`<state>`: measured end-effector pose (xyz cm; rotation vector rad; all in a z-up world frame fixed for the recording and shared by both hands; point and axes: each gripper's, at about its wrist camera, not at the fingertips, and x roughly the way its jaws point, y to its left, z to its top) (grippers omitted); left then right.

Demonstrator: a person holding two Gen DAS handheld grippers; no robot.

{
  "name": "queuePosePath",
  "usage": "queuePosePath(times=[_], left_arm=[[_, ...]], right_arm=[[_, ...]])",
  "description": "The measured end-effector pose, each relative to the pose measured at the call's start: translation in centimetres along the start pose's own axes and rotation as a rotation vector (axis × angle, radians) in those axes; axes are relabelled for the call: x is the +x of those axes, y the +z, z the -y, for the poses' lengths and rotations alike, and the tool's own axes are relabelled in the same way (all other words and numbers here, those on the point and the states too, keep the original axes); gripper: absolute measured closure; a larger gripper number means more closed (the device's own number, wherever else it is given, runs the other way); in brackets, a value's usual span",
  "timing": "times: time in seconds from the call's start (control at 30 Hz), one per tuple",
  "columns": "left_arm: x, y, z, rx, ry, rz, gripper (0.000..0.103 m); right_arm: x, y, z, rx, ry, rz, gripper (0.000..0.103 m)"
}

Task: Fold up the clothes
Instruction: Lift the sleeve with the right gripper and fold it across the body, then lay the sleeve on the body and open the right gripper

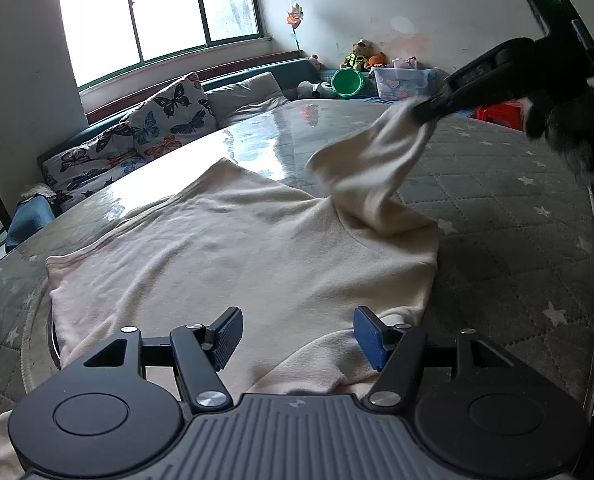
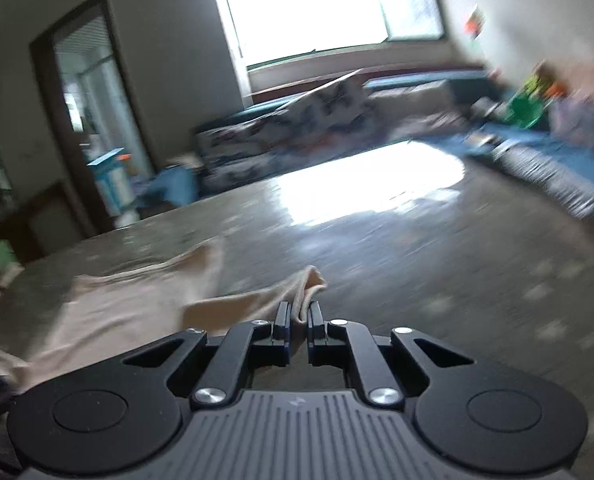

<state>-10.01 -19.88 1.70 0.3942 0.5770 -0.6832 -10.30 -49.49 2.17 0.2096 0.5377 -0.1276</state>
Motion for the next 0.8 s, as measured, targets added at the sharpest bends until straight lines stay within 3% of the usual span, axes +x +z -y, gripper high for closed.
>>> queuePosePath(times=[0.07,0.2,0.37,0.5,0.63,0.73,0.8], left_arm=[[0.0,0.0,0.0,0.002,-0.001,0.000,0.038],[0.0,0.0,0.0,0.006,-0.002,0.001,0.038],[-0.1,0.0,0.0,0.014,-0.007,-0.001,0.038],[-0.1,0.0,0.1,0.020,-0.005,-0.006,0.038],[-0.4,-0.1,0.1,0.022,-0.007,-0.010,0.036],[-0.6,-0.4,0.1,0.017,-0.010,-0.012,0.034],[-0.7,-0.6,0.1,0.014,-0.014,-0.012,0.034]], right_arm=[[0.1,0.1,0.5,-0.024,-0.053,0.013,0.096],[1.3,-0.6,0.0,-0.051,-0.043,-0.018,0.086],[2.9,-1.5,-0.7,-0.084,-0.030,-0.056,0.083],[4.1,-2.3,-1.3,-0.110,-0.020,-0.087,0.065],[5.6,-2.7,-2.1,-0.140,-0.016,-0.114,0.057],[7.1,-2.1,-1.5,-0.143,-0.073,-0.135,0.054],[7.6,-1.9,-0.7,-0.123,-0.105,-0.134,0.044]])
